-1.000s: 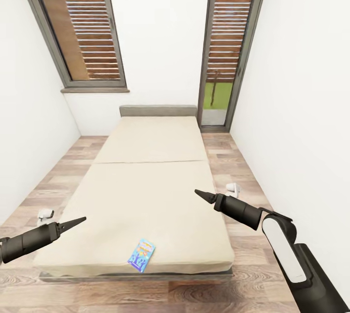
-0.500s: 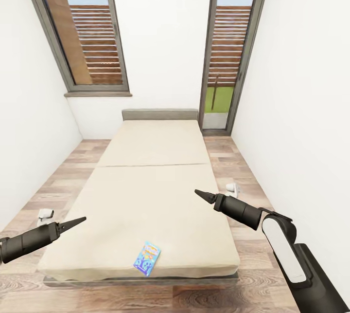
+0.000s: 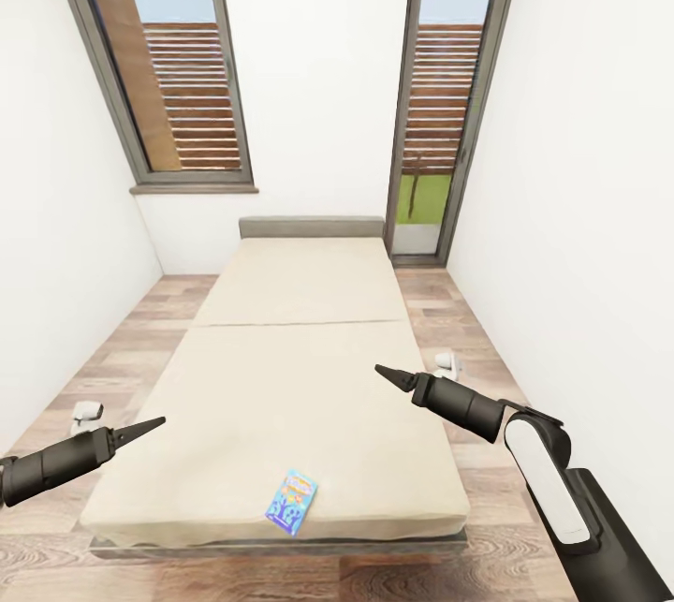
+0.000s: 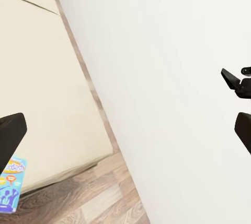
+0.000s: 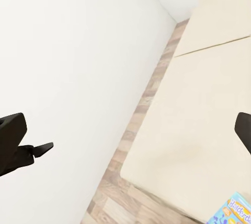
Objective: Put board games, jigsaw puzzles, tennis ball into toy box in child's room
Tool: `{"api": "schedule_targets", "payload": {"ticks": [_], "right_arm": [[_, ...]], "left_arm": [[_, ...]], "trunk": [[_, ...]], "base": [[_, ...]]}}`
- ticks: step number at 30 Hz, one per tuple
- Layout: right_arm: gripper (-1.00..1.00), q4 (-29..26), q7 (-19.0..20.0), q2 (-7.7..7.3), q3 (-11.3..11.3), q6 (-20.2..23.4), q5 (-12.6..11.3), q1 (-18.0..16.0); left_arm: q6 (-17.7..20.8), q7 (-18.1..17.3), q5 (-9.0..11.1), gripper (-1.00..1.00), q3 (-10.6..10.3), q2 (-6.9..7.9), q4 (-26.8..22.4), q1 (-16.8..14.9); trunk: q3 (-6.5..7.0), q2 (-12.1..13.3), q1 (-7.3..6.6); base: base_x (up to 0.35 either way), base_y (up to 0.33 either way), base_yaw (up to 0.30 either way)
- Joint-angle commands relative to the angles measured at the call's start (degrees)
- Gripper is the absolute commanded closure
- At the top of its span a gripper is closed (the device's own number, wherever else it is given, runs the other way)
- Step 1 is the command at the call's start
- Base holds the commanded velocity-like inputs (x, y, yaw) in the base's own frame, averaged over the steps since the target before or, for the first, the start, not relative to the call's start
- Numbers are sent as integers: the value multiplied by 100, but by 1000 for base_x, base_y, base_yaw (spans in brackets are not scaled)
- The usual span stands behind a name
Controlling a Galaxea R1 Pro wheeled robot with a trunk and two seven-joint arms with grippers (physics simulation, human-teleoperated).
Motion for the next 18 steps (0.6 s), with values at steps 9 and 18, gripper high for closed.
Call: {"api": "schedule_targets", "payload": {"ticks": [9, 18], "right_arm": [[-100, 2, 14, -8, -33, 19, -10, -6], [-100, 17, 15, -20, -73, 20, -14, -6]], "left_arm": [[60, -7, 10, -100, 2, 1, 3, -4], [60, -18, 10, -100, 2, 1, -1, -4]], "trunk": [[74, -11, 4], [159, -11, 4]], "base": [[0, 1, 0], [0, 0, 0]]}}
